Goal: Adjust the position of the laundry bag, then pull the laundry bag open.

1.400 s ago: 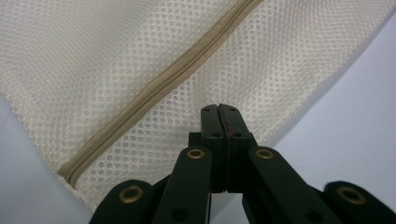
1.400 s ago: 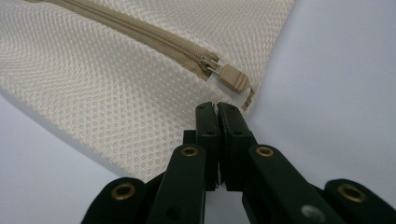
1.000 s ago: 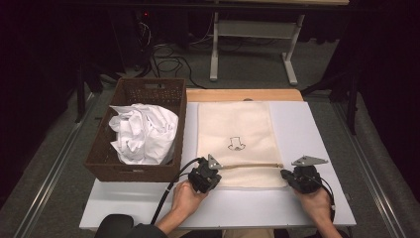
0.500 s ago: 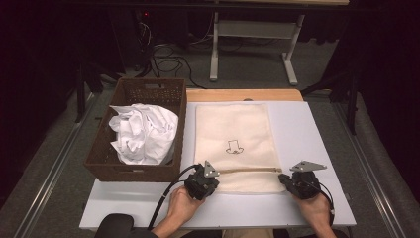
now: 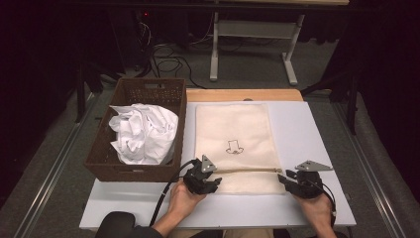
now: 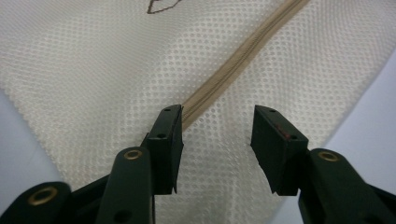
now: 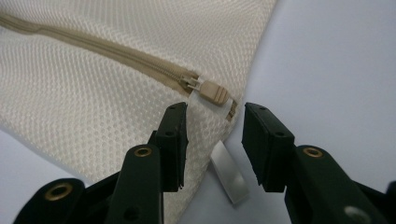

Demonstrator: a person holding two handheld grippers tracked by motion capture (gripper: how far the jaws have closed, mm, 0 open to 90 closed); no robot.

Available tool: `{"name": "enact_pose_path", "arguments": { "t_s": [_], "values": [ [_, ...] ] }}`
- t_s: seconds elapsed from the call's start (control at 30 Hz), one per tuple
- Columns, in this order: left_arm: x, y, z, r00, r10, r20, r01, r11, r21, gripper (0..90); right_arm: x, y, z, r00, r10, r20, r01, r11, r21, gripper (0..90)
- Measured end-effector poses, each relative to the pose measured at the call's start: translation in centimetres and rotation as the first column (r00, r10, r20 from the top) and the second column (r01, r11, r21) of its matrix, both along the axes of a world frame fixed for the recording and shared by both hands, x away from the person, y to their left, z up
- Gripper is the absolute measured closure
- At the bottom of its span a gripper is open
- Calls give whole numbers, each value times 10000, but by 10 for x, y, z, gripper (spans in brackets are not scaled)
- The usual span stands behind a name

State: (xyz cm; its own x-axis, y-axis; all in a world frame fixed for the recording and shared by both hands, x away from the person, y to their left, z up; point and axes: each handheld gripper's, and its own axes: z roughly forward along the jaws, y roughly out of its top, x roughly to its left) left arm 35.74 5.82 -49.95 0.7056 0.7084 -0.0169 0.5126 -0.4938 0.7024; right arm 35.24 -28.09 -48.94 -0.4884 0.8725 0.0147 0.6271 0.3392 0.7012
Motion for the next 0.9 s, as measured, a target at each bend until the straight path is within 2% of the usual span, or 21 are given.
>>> {"name": "enact_pose_path", "arguments": {
  "t_s": [0.17, 0.23, 0.37, 0.43, 0.5, 0.63, 0.8, 0.9],
  "values": [
    [5, 0, -4, 9999, 95, -130, -93, 9998, 146, 507, 5, 4, 3, 9999, 106, 113, -107, 9999, 86, 672],
    [6, -1, -7, 9996, 92, -252, -84, 9995, 318, 495, 9, 7, 4, 9999, 95, -57, -95, 9999, 70, 678],
    [4, -5, -9, 10000, 79, 4, -79, 9981, 614, 478, 16, 9, 2, 9996, 23, -291, -17, 9998, 202, 677],
    [4, -5, -10, 10000, 77, -4, -77, 9982, 599, 476, 17, 9, 2, 9994, 75, -347, -71, 9999, 121, 677],
    [4, -4, -10, 9999, 116, -80, -112, 9987, 501, 474, 19, 9, 0, 9986, 11, -526, 1, 9997, 243, 679],
    [5, -4, -10, 9999, 114, -85, -110, 9987, 498, 473, 20, 9, 0, 9982, 11, -600, 6, 9996, 280, 685],
    [5, -4, -10, 9998, 133, -131, -127, 9987, 488, 473, 19, 11, 1, 9986, 108, -511, -101, 9999, 137, 750],
    [5, -4, -10, 9998, 145, -131, -139, 9987, 487, 474, 18, 11, 1, 9990, 118, -433, -115, 9999, 78, 753]
  ]
}}
